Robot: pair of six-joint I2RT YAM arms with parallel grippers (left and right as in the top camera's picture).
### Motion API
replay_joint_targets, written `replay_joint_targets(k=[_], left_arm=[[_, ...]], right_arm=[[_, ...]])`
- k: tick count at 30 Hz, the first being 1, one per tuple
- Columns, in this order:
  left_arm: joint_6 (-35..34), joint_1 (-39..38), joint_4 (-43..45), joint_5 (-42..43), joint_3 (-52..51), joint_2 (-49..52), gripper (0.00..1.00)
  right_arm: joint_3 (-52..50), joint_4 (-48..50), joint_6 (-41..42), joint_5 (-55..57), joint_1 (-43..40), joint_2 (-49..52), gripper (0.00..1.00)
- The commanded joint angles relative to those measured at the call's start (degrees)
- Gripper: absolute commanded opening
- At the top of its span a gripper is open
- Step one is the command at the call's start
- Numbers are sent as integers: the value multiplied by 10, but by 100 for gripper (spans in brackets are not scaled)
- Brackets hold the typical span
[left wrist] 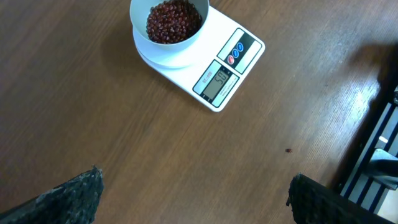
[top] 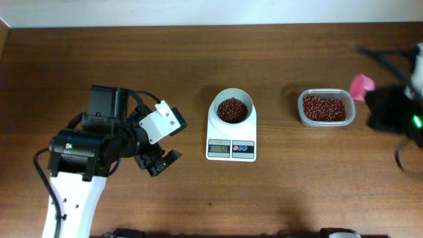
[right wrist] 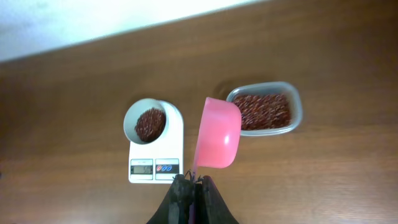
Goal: Scoop and weigh 50g on scale
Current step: 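Lower the right arm toward the front right of the table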
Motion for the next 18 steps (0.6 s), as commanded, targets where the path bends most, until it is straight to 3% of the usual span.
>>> replay_joint_targets(k=[1, 6, 12, 16, 18], left_arm=[[9, 3, 0, 10, 8, 0, 99], [9, 3, 0, 10, 8, 0, 99], [9, 3, 0, 10, 8, 0, 99], [9, 3, 0, 10, 8, 0, 99], [9, 3, 0, 10, 8, 0, 99]], right_arm=[[3, -4, 4, 50, 4, -124, 4], [-72, -4, 5, 50, 4, -291, 4], [-371, 21, 114, 50, 4, -417, 4], [-599, 178, 203, 13, 4, -421, 4], [-756, 359, 223, -83, 4, -421, 4]])
